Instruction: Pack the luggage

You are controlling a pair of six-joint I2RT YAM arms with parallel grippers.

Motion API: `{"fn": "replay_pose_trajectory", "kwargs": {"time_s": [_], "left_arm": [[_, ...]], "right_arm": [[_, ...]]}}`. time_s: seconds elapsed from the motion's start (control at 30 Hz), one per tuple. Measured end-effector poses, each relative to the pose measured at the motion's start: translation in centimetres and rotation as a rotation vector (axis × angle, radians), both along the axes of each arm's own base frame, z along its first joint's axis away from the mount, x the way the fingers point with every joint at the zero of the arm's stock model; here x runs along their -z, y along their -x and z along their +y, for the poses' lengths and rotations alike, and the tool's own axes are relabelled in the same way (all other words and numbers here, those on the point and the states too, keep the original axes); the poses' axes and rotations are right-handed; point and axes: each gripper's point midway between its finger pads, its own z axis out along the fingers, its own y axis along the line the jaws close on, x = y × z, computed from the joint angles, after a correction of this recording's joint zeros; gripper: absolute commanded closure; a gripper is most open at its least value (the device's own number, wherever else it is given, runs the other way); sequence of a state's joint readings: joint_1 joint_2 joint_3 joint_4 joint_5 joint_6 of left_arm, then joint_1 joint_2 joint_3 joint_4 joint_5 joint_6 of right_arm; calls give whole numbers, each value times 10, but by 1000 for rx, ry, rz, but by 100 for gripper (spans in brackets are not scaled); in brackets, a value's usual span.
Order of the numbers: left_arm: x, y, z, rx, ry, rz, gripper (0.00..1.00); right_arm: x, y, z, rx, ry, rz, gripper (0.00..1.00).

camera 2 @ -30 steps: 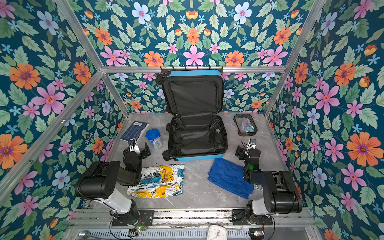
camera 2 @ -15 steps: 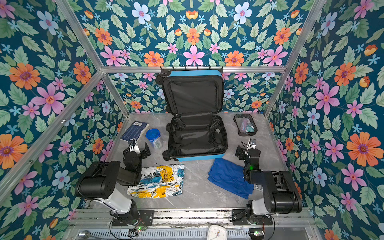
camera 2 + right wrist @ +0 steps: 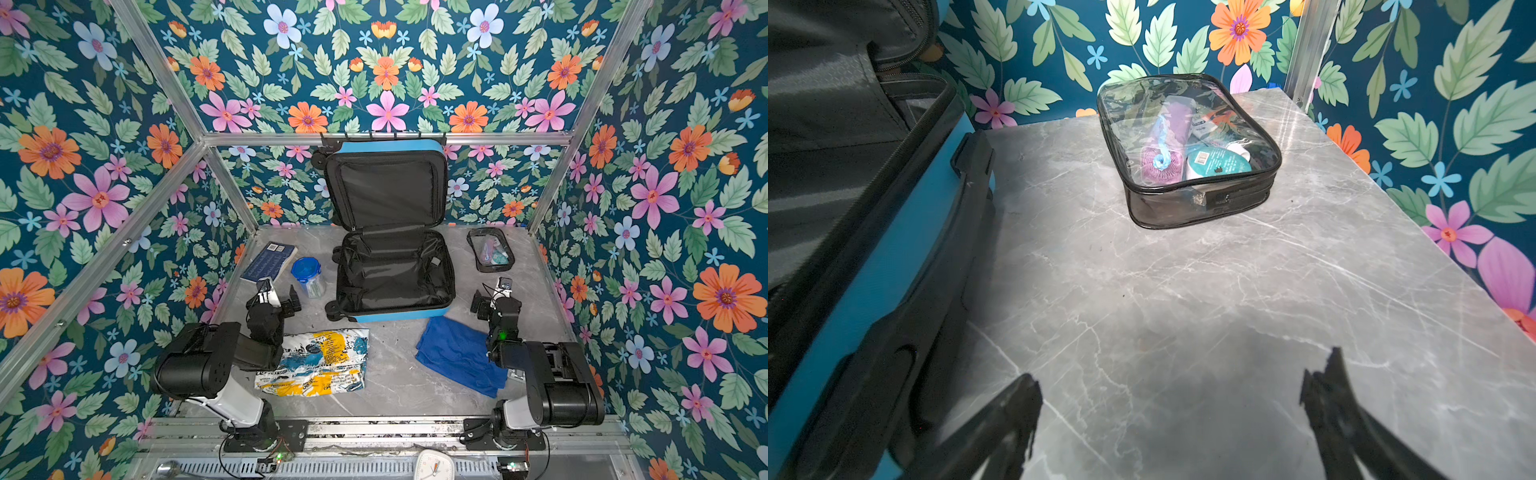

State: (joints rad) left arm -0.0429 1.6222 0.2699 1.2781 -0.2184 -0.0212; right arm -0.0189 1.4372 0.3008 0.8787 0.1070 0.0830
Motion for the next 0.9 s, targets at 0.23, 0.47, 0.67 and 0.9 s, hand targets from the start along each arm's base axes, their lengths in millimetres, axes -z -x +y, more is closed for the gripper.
{"fn": "replay_pose_trajectory", "kwargs": {"time_s": [0.23,0.47,0.67,0.9], "left_arm": [[0,0,0,0,0,0,0],[0,0,0,0,0,0,0],[0,0,0,0,0,0,0],[-28,8,9,-51,3,-56,0]], "right_arm": [[0,0,0,0,0,0,1],[0,0,0,0,0,0,1],[0,0,0,0,0,0,1],[-18,-1,-1,8,0,-21,1]]}}
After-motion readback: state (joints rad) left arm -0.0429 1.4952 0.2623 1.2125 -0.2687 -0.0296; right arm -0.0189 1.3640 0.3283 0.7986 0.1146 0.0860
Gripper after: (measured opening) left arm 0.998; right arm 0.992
